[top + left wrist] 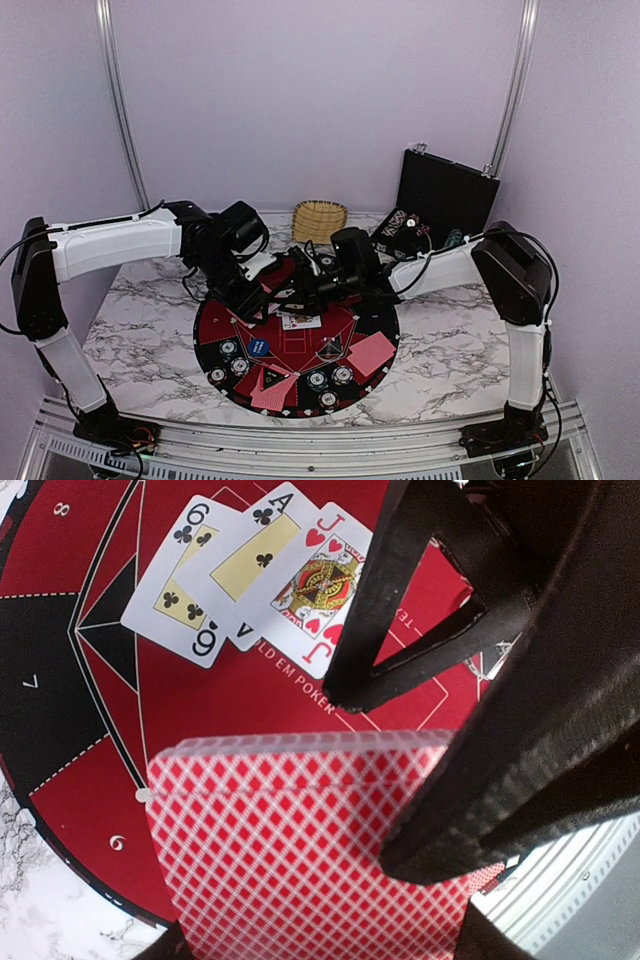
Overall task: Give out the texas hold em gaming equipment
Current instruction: Pick up the poker card from the face-down deck piles.
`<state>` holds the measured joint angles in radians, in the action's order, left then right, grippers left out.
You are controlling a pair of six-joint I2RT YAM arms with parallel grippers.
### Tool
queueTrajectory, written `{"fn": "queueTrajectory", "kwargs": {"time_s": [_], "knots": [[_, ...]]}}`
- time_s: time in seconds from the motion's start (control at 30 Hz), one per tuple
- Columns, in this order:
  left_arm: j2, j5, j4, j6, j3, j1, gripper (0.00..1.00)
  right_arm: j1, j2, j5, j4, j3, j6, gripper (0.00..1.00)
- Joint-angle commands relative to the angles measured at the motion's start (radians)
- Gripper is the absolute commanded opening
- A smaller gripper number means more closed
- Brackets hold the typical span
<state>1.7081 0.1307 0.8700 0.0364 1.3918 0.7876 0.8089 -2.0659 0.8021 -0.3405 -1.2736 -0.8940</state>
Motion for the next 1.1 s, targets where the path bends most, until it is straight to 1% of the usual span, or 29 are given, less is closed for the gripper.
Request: {"fn": "queueTrajectory", "kwargs": {"time_s": [0.0,0.13,0.33,0.47,0.57,0.73,0.83,1.0,1.07], "knots": [[-0.022,0.012,0.021,-0.01,0.004,0.006,0.37,-0.018,0.029,-0.026,0.011,-0.002,0.015,0.59],[-0.023,0.012,0.021,-0.01,0.004,0.006,0.37,-0.02,0.038,-0.027,-0.006,0.008,0.012,0.6],[-0.024,0.014,0.021,-0.01,0.004,0.006,0.37,-0.007,0.049,0.006,-0.089,0.01,-0.016,0.71],[-0.022,0.017,0.021,-0.01,0.007,0.006,0.37,0.013,0.031,0.008,-0.086,-0.018,-0.018,0.73],[-0.021,0.015,0.021,-0.009,0.01,0.007,0.37,0.027,0.002,0.006,-0.072,-0.041,-0.017,0.72],[-0.025,0.015,0.02,-0.007,0.012,0.007,0.37,0.037,-0.035,0.002,-0.059,-0.069,-0.018,0.68],[-0.027,0.01,0.021,-0.008,0.01,0.007,0.37,0.039,-0.04,-0.026,-0.018,-0.083,0.005,0.67],[-0.036,0.006,0.02,-0.007,0.01,0.007,0.37,0.016,-0.033,-0.064,0.051,-0.077,0.046,0.6],[-0.039,0.002,0.02,-0.007,0.009,0.007,0.37,0.008,-0.027,-0.073,0.065,-0.067,0.056,0.59]]}}
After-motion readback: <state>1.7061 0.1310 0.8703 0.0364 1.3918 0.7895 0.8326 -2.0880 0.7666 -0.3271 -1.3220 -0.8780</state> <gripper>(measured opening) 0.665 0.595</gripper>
